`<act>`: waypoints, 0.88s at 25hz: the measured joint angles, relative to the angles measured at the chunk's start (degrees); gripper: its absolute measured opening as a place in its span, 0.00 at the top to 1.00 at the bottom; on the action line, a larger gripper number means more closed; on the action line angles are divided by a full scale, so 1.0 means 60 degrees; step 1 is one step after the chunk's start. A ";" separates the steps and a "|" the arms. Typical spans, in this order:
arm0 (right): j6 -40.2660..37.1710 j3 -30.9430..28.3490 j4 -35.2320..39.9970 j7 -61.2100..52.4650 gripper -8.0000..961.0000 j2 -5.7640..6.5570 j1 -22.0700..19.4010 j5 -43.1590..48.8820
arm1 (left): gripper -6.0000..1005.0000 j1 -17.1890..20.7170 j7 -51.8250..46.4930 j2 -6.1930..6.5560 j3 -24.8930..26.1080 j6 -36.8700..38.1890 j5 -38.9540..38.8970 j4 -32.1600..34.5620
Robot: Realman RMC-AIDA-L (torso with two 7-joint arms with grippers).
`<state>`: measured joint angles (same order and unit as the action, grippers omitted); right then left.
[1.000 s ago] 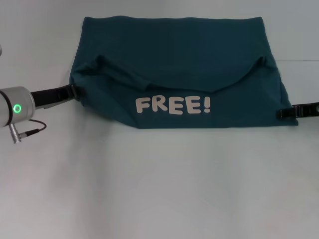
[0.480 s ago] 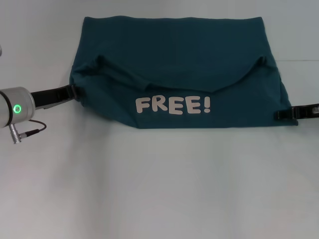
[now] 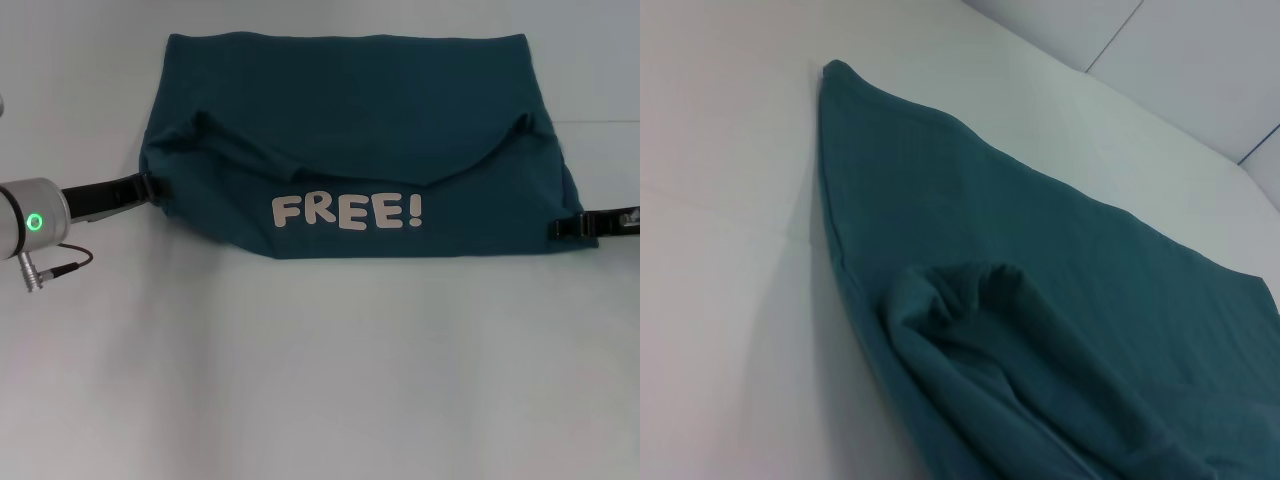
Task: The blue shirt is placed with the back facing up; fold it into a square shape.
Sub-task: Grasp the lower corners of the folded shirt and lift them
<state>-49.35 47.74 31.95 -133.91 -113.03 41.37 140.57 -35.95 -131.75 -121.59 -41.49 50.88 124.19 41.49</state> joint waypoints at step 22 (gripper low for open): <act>-0.3171 -0.0788 0.1093 -0.0347 0.95 0.0296 -0.0340 -0.0028 | 0.95 0.0345 -0.0613 0.0485 0.0031 0.2286 0.0382 0.0344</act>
<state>-68.37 43.01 38.51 -135.99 -111.26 39.33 140.41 -33.87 -135.43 -118.68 -41.30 64.60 126.48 43.55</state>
